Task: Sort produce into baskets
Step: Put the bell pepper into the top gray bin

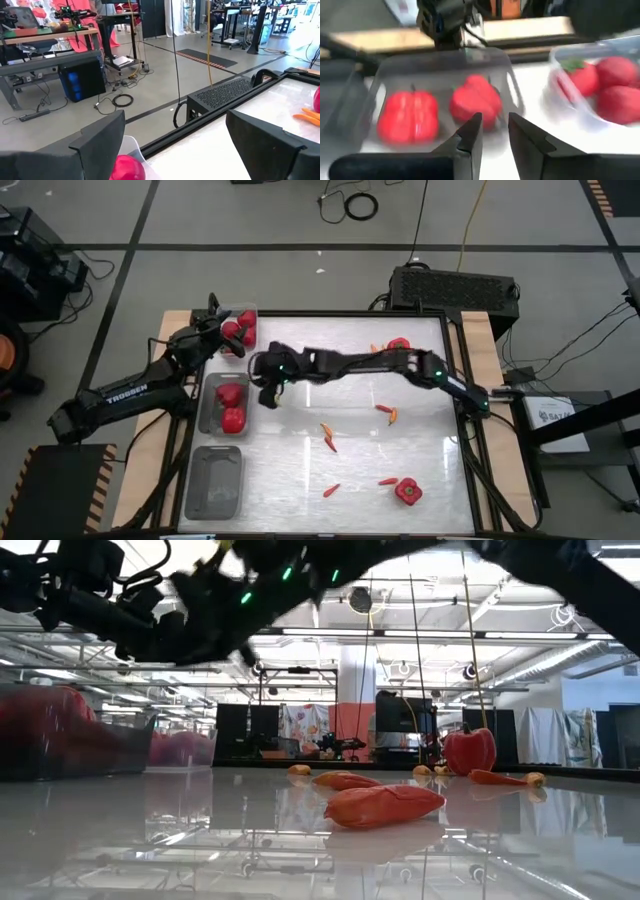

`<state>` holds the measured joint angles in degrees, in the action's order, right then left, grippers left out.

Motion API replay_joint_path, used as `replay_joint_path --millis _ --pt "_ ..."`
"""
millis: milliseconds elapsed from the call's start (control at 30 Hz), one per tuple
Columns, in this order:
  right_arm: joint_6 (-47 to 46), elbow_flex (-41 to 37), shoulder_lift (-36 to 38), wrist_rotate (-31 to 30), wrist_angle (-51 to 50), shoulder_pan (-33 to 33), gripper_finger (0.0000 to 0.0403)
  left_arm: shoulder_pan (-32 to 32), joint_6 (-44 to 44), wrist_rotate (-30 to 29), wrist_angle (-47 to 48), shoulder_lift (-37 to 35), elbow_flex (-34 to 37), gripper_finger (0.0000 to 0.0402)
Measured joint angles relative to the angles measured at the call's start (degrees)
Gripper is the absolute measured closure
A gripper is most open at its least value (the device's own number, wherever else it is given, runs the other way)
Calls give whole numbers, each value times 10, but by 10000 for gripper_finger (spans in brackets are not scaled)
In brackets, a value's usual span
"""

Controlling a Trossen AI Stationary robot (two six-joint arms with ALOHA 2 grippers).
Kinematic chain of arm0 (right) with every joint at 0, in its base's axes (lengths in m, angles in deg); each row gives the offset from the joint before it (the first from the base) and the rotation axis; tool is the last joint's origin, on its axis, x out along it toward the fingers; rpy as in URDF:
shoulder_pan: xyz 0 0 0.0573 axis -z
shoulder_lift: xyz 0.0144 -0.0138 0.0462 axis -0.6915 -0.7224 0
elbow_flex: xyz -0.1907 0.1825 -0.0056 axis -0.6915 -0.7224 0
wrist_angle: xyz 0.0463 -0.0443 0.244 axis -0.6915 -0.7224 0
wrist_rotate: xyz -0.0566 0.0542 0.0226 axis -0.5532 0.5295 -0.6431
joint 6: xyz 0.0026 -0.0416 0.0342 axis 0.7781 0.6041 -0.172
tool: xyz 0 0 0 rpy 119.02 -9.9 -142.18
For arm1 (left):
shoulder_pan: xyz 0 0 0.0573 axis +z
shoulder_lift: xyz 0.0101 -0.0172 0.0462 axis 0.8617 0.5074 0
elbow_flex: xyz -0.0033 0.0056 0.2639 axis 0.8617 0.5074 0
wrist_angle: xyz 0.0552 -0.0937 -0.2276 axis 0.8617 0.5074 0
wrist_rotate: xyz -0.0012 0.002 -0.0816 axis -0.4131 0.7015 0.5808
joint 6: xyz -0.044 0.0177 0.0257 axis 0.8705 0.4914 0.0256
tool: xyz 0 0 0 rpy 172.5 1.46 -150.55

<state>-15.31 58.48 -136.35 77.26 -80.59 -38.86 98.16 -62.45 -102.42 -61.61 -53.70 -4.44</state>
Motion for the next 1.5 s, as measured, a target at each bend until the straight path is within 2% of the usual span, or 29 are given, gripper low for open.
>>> replay_joint_path --millis 233,533,700,800,1000,1133,1333,1500 --pt "114 1 118 -3 -278 18 321 0 0 1 8 0 0 49" --pt "104 -12 204 -5 -483 95 343 0 1 5 19 0 0 49" --pt "98 -77 252 -5 -493 148 348 0 1 7 31 0 0 49" --pt "88 -142 288 -5 -491 179 349 0 2 7 33 0 0 49" --pt "69 -303 381 -3 -391 254 349 0 6 10 34 0 0 49" --pt "12 -388 423 -7 -335 313 349 0 13 10 31 0 0 49" --pt "-61 -453 432 -6 -341 378 348 0 16 10 28 0 0 49" --pt "-77 -484 432 -3 -366 390 348 0 16 10 28 0 0 49"
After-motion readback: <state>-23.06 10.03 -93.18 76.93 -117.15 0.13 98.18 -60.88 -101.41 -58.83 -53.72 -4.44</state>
